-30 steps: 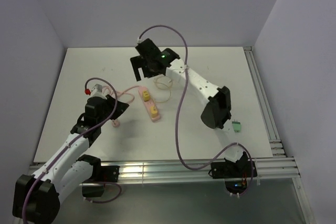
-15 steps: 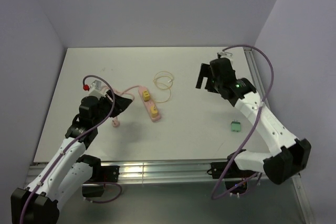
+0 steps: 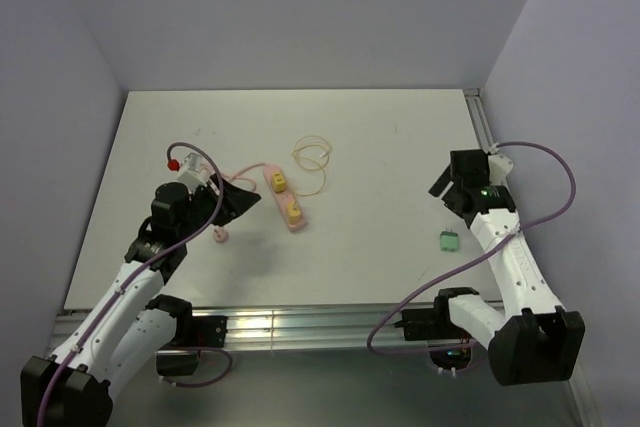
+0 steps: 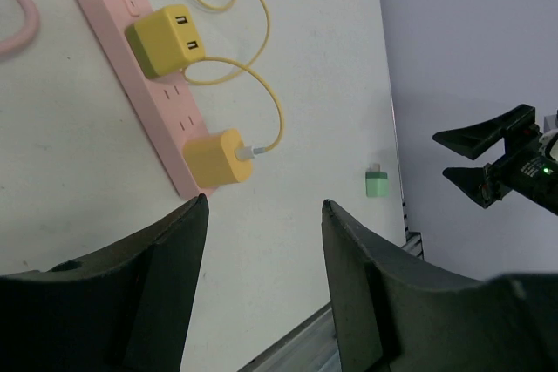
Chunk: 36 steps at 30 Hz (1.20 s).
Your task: Insert the plug
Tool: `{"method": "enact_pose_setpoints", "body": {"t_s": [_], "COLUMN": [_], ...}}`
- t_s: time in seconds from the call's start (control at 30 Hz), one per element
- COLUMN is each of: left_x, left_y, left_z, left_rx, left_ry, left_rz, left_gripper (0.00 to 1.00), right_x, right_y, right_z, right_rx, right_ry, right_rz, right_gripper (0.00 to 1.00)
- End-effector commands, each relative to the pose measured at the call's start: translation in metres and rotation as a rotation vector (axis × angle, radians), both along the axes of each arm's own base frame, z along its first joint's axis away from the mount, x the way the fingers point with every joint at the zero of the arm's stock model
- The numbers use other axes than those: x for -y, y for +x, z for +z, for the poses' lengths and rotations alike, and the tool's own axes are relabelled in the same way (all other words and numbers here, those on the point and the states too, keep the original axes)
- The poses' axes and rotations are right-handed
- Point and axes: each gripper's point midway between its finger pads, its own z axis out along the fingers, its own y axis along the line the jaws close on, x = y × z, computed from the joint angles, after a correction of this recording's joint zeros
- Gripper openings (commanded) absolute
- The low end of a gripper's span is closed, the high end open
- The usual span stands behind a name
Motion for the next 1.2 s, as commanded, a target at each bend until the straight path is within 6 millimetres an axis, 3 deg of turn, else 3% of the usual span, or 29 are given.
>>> {"method": "enact_pose_setpoints", "body": {"t_s": [0.0, 0.3, 0.43, 0.6, 0.8, 1.17], "left_x": [0.013, 0.027, 0.035, 0.049, 0.053, 0.062], "left_y": [-0.006, -0.028, -0.04, -0.058, -0.071, -0.077], "left_z": [0.026, 0.039, 0.049, 0.045, 0.04, 0.044], "left_rx": [0.078, 0.079, 0.104, 0.082, 0.074, 0.094], "left_ry": [-0.02, -0.032, -0.031, -0.054, 0.01, 0.046], "left_rz": [-0.094, -0.219, -0.26, -0.334, -0.375, -0.414], "left_gripper": [0.6, 0.6, 0.61, 0.62, 0.64, 0.67], "right_x": [0.02, 0.014, 0.007, 0.007, 0.015, 0.028], "right_y": [-0.014, -0.028, -0.037, -0.042, -0.037, -0.03], "right_z": [0.001, -0.051, -0.076, -0.096, -0.1, -0.11], "right_rx": [0.025, -0.052, -0.098, -0.103, -0.086, -0.116], "right_ry": [0.026, 0.268, 0.327, 0.357, 0.343, 0.294], "right_rz": [-0.119, -0.256, -0.331, -0.413, -0.488, -0.559], "right_gripper": [0.99, 0.93, 0.91, 0.89, 0.88, 0.84]}}
